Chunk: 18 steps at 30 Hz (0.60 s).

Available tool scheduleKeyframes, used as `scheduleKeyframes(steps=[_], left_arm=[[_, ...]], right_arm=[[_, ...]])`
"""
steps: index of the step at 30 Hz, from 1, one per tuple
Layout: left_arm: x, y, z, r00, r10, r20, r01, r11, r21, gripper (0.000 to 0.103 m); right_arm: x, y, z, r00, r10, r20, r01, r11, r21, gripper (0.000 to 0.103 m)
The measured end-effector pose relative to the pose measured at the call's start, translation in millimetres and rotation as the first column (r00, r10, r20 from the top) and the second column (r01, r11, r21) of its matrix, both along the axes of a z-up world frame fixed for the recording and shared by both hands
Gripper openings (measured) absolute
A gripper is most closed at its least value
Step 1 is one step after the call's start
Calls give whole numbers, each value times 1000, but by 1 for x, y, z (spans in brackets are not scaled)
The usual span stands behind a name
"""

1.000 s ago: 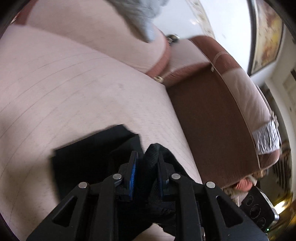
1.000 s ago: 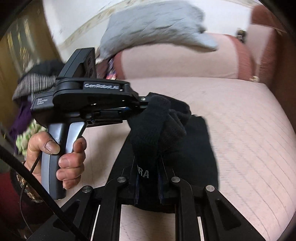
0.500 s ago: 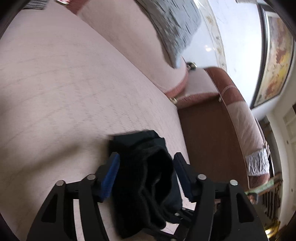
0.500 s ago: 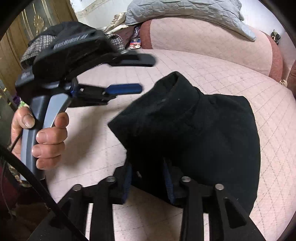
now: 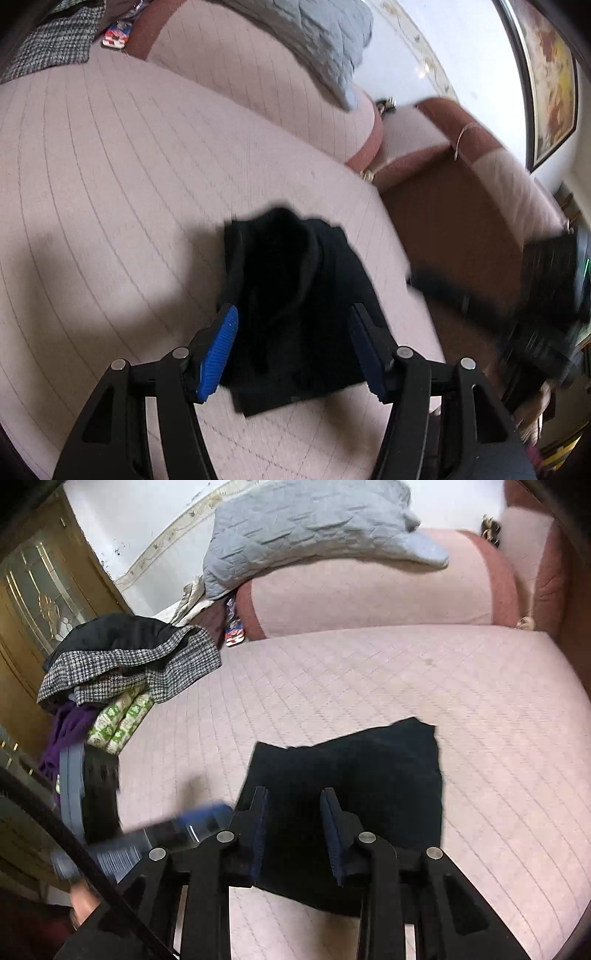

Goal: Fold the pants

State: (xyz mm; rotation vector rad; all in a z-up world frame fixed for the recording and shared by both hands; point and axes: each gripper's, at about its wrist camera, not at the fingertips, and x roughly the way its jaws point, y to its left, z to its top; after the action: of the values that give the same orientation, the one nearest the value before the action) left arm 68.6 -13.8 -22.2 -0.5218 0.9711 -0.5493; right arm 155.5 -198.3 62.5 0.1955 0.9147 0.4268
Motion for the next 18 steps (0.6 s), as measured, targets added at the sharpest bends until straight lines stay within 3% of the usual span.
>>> scheduleKeyframes(steps=[2,5,6,11,13,18], left_arm=[[-6,-6,-7,1000,-6,-1,6,999,44,60],[-11,-10,-12,999,-12,31,9,994,113,45],[-12,-9,-12,999,-13,38,9,993,116,43],[-15,5,-15,998,-8,55,6,999,46,43],[-15,10,-19,998,-7,55,6,1000,27,43],[-15,16,-28,999,-13,41,14,1000,-9,43]], right_arm=[[9,17,-1,999,37,-22,-38,999,-23,32],[13,39,-4,996,77,-54,-81,994,-68,51],[17,50,-6,994,86,-61,-92,991,-98,57],[30,88,-28,991,74,-114,-107,942,-318,56],[37,95,-39,988,36,-152,-96,908,-408,6],[40,104,-37,983,26,-182,-100,906,-412,6]])
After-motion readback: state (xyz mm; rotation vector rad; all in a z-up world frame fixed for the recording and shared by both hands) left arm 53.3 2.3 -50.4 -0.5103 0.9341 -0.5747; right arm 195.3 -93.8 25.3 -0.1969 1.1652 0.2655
